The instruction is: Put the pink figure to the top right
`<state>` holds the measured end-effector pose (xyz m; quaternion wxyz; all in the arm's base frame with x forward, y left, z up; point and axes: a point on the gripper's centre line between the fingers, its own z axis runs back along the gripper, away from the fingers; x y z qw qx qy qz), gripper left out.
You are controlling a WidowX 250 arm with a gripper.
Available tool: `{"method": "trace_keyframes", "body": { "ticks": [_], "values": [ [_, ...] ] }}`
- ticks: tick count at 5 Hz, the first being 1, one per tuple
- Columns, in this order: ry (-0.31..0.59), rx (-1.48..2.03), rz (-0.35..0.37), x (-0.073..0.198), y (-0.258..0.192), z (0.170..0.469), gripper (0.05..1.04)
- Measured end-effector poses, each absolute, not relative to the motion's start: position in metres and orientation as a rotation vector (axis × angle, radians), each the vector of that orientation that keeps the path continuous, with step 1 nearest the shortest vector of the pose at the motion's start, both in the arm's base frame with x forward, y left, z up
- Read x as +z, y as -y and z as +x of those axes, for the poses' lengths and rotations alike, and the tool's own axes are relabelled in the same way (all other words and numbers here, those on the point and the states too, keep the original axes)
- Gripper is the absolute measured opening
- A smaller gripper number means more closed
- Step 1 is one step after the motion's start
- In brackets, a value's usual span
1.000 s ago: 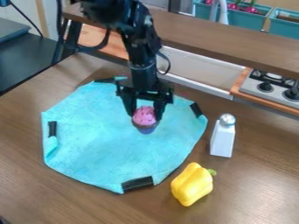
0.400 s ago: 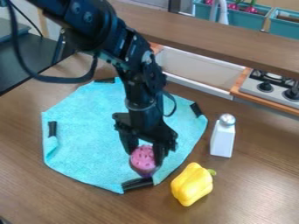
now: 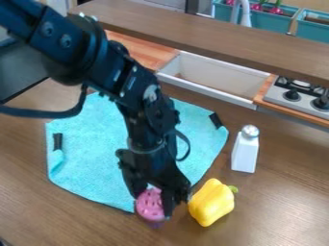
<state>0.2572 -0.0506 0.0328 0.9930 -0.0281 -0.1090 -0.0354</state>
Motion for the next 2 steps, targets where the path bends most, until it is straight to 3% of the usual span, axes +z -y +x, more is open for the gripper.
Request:
{"method": "trace_keyframes", "body": {
  "ticks": [1, 2],
  "values": [
    [0.217, -0.109, -0.04, 0.0249, 0.0571, 0.2471, 0.798],
    [0.214, -0.109, -0.024, 0.0174, 0.0563, 0.2449, 0.863]
  ]
}}
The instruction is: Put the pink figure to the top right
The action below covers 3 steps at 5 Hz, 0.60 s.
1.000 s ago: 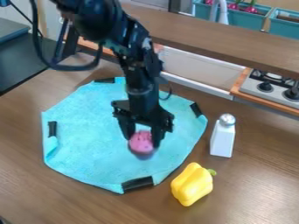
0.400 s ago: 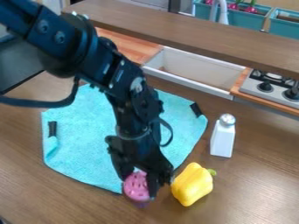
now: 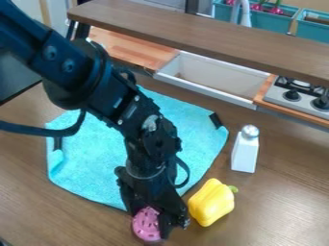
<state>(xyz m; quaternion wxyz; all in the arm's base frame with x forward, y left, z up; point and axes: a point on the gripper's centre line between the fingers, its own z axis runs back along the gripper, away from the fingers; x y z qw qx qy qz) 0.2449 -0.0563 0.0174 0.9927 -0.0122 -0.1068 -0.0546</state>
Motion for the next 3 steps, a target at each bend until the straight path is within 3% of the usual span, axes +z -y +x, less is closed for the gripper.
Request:
{"method": "trace_keyframes", "body": {
  "ticks": [1, 3],
  "values": [
    [0.205, -0.116, -0.015, 0.016, 0.056, 0.243, 1.005],
    [0.19, -0.104, -0.067, 0.033, 0.051, 0.238, 1.0]
  ]
}}
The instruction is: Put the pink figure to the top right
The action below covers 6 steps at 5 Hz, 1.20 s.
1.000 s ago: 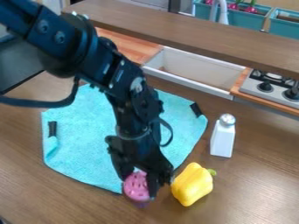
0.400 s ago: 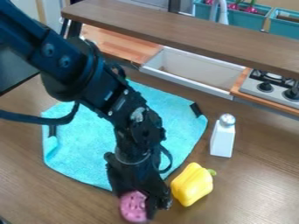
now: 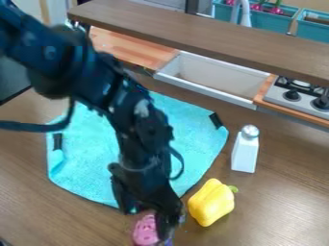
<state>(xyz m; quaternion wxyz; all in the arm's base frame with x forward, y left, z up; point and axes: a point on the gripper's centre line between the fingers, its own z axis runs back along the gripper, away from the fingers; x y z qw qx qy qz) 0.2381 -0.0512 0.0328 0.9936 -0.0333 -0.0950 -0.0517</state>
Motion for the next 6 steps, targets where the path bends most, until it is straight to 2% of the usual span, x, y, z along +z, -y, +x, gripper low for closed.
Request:
{"method": "trace_keyframes", "body": {
  "ticks": [1, 4, 5, 6],
  "values": [
    [0.204, -0.103, -0.097, 0.046, 0.049, 0.236, 1.0],
    [0.178, -0.122, -0.103, 0.04, 0.052, 0.236, 1.0],
    [0.244, -0.081, -0.128, 0.067, 0.038, 0.237, 1.0],
    [0.268, -0.052, -0.149, 0.09, 0.022, 0.229, 0.999]
  ]
}}
